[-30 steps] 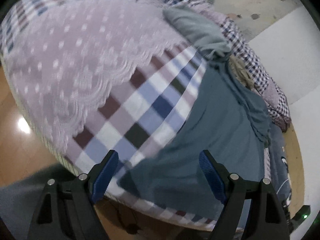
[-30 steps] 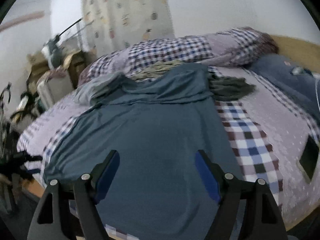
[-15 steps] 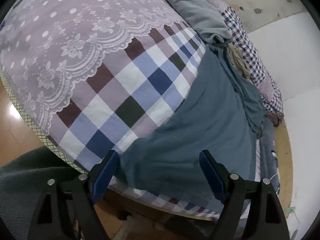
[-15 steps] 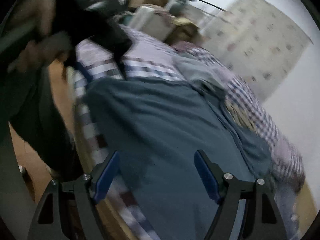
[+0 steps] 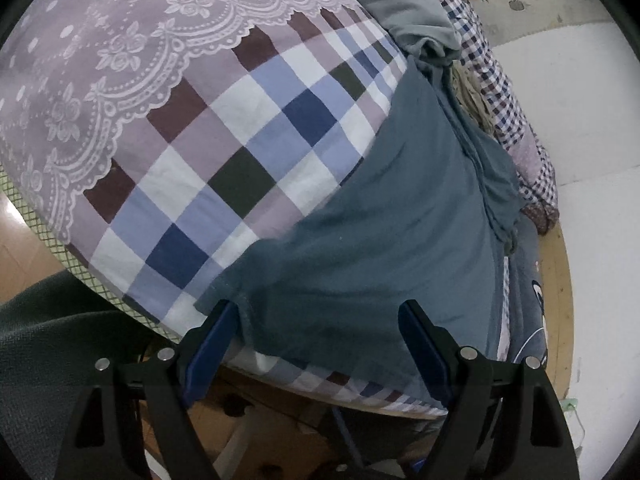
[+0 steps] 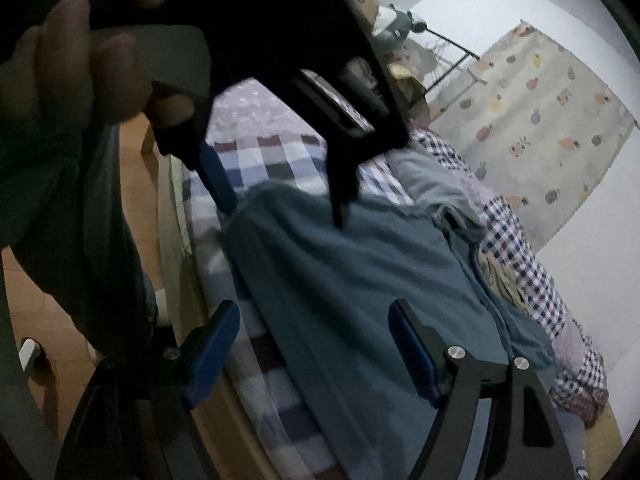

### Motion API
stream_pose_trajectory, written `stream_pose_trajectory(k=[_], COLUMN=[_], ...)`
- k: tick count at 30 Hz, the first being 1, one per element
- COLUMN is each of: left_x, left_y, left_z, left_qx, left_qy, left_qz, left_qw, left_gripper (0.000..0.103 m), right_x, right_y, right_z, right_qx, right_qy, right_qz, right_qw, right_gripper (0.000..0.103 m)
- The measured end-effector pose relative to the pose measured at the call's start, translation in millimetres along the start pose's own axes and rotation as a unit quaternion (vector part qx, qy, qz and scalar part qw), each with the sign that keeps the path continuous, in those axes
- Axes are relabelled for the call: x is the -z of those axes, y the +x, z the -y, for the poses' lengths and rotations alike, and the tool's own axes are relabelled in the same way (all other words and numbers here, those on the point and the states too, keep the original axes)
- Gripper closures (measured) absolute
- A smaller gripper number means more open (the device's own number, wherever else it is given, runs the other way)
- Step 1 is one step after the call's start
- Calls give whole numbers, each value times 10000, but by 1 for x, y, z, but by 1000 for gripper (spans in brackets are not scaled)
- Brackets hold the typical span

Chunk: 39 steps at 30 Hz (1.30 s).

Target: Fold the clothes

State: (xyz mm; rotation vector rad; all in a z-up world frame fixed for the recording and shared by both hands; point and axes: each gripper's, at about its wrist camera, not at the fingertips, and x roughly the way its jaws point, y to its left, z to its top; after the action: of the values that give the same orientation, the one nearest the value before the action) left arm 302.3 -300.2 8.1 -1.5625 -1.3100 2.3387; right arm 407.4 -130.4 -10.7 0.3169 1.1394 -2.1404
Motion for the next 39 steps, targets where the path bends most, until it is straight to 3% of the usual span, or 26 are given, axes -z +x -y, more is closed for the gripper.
stream_pose_trajectory(k=[7,10,14,18,25,36,38,39], left_x=[1,-2,-5,-3,-7,-10,-8,-6], left_y=[10,6,-2,-6,-30,-25,-26,-27], left_z=[-5,-5,-4,8,10,26,28,29], left_qx=[-487,-273,166,673,1380,2325,2382,2404], left_qy=[-137,-257,-373,-226,-282,-130,-114,-112], left_qz=[-230,-76,62,88,476,204,236,258], left_qw=[9985,9993,9991,9974,9889,9723,9709,9703], left_gripper=[17,19,71,72,72,72,72,71], right_x=[-16,-18,-20,-24,-29,-17,-16,-15], right_y=[11,14,18,23,29,63,68,68], right_z=[-12,-13,-11,-6,3,9,12,12], right_qx=[-49,-75,-44,-37,-60,414,525,528], right_qy=[-113,-118,-63,40,192,-92,-98,-60], right_qz=[292,327,346,448,642,152,60,-5], right_qw=[9995,9994,9994,9990,9977,9990,9986,9986], right_gripper=[23,23,23,22,22,24,32,44])
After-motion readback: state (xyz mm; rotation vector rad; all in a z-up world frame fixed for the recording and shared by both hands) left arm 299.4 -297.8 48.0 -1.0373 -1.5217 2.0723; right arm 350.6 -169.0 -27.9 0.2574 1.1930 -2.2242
